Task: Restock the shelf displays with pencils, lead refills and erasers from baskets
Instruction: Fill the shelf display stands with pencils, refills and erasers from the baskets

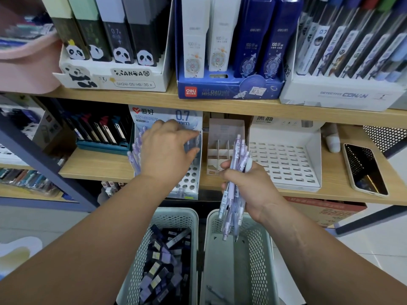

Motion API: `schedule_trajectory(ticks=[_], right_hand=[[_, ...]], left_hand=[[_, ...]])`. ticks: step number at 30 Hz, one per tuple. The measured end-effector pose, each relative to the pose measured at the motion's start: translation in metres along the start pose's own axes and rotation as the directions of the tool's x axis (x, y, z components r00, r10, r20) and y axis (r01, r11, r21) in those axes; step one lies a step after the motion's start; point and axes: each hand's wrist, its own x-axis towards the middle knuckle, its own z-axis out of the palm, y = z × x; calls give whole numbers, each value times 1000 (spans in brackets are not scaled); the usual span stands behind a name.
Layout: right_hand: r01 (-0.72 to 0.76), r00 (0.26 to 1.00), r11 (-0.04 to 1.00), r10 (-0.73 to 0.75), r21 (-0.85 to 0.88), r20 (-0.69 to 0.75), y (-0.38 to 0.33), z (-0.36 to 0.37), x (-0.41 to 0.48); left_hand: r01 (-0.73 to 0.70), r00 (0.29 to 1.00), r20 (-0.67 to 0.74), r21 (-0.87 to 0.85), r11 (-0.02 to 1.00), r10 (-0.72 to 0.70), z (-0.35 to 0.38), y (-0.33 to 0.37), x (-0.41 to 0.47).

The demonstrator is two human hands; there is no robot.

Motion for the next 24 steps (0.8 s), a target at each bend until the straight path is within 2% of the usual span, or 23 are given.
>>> schedule_trajectory(ticks=[5,13,19,24], right_hand=[[0,1000,1000,0,-11,5,-1,0,-2],[6,1000,1000,-6,-3,22,-2,8,-7],[1,1000,999,0,-35,22,1,12,-11],[10,1000,996,-8,-92,28,3,11,-10]], left_hand=[[-20,1000,-4,39,999,20,-7,-2,-3],[175,984,-8,121,977,-176,-27,-6,-11],[212,977,-8,-4,977,-212,-24,-8,-13],[231,973,-24,30,973,-230,-23,-5,-11]])
